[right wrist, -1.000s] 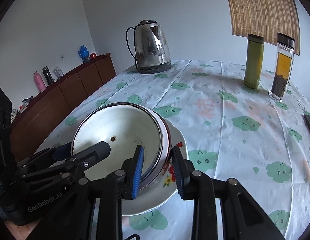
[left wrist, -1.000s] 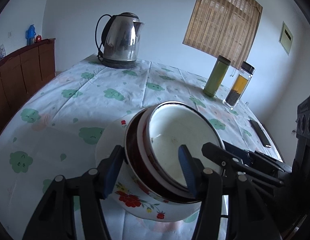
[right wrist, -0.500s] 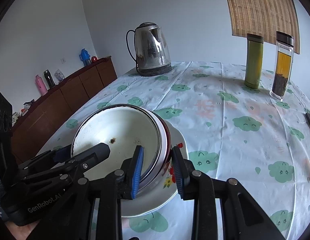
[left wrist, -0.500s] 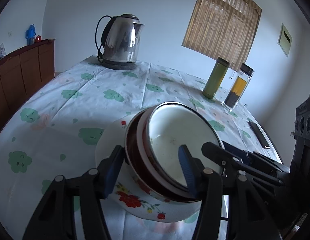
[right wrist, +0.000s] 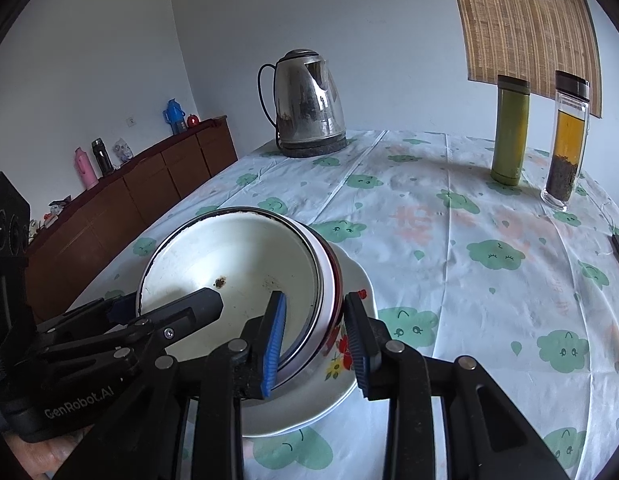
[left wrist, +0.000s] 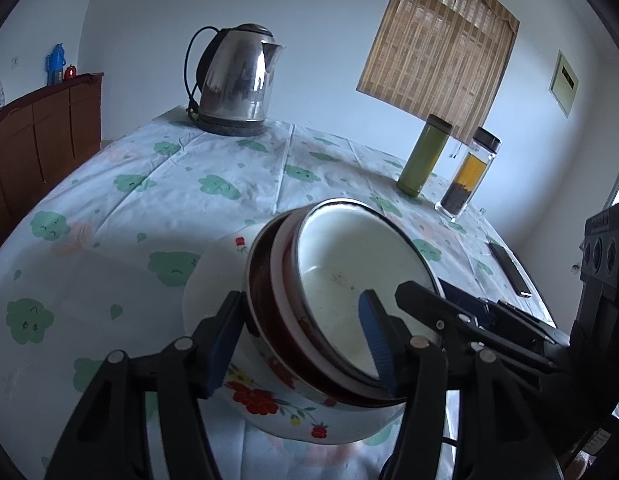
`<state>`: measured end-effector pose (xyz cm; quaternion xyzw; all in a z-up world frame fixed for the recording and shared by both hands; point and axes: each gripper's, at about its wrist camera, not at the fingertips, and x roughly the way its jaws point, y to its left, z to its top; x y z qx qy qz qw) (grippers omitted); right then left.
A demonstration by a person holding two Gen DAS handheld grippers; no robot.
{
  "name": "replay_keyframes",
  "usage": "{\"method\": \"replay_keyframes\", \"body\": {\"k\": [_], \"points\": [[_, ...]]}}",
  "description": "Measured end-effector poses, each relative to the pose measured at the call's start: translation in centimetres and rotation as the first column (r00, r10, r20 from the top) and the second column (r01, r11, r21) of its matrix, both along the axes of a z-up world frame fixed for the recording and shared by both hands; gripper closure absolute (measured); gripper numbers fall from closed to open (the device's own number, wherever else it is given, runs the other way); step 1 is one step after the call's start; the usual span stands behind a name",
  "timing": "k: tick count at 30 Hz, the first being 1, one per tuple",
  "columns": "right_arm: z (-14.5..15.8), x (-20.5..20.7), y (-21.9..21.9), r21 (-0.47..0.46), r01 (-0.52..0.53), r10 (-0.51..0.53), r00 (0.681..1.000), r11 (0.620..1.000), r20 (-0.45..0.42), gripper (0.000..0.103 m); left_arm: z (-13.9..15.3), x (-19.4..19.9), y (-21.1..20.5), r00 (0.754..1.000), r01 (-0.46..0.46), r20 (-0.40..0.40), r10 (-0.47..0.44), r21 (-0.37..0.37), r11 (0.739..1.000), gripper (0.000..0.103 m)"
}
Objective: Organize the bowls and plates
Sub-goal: 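Lower the bowl stack onto the red-flower plate with both grippers, then open both grippers and withdraw them from the bowl stack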
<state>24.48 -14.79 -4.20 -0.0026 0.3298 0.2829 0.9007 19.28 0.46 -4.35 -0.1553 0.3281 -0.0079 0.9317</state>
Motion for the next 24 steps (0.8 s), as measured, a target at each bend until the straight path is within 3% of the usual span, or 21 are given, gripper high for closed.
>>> {"method": "replay_keyframes", "body": {"k": [13,17,19,24], "points": [[1.1,-1.1,-0.4,-0.024,0.004,-0.002,0.996,1.0,0.085,0.062,0.9,-0.9,0.0,0.999,-0.002,0.046,0.002,0.008,1.0,0.039],[1.9,-2.0,-1.3,0.004,0.012,-0.013,0.99,1.0,0.143,0.058,2.2,-2.0,-0.3,0.992,-0.031,0.123,0.023,0.06,0.998,0.027],[2.5,-2.6,-1.9,0.022,0.034,-0.038,0.981,0.999,0.192,0.048,2.7,-2.5,-0.2,0.987,-0.035,0.158,0.024,0.066,0.997,0.023],[3.7,-3.7,-3.1,0.054,0.081,-0.094,0.953,0.995,0.288,0.04,3.1,-2.9,-0.1,0.981,-0.057,0.192,0.039,0.088,0.995,0.014]]}}
